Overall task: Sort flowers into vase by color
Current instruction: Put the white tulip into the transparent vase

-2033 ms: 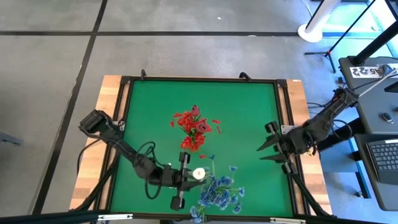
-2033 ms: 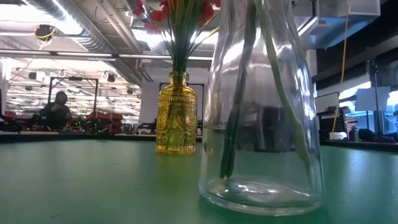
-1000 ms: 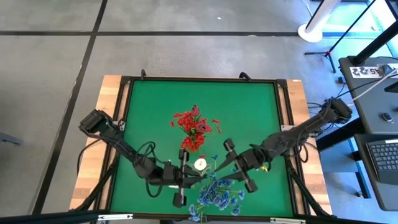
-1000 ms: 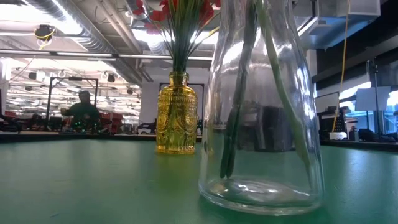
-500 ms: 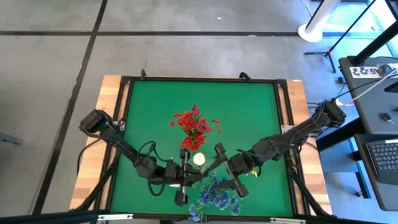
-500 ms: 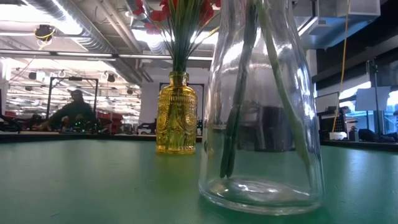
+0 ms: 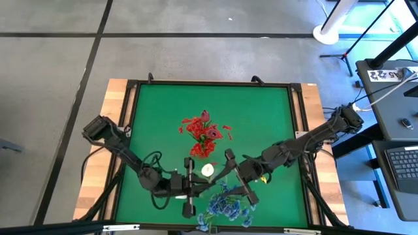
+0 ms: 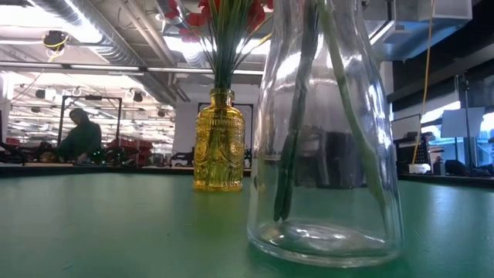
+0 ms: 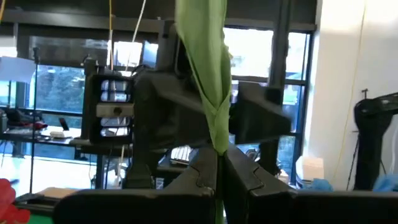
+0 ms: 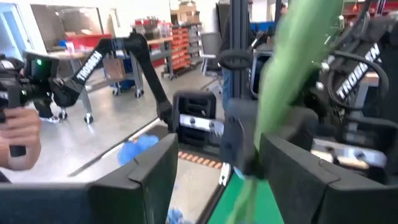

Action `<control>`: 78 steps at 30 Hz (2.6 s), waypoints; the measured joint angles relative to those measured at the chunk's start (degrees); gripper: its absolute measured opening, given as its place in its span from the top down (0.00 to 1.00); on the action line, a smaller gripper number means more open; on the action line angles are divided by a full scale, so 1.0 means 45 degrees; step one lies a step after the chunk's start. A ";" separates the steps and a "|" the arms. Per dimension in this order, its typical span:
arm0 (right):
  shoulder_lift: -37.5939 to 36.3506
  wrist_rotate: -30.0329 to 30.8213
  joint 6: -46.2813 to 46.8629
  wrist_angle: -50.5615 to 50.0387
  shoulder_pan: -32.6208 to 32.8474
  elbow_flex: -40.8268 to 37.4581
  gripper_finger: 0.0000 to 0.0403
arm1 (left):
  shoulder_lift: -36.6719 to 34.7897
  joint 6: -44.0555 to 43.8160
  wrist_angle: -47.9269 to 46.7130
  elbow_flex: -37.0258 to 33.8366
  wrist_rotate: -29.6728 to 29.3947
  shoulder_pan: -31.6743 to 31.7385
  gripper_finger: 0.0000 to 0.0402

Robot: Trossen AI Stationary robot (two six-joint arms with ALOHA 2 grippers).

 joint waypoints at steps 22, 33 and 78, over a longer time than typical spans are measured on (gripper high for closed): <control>-0.0589 0.0054 0.0423 -0.0670 -0.1138 -0.0019 0.44 | -0.0030 -0.0479 0.0100 0.0000 0.1224 0.0479 1.00; -0.0589 -0.1198 0.1060 -0.0234 -0.1253 -0.0019 0.44 | -0.0030 -0.1123 -0.0511 0.0000 0.1412 0.0832 1.00; -0.0734 -0.2124 0.0753 -0.0394 -0.1244 -0.0019 0.99 | -0.0025 -0.1523 -0.0722 0.0000 0.1227 0.0729 0.92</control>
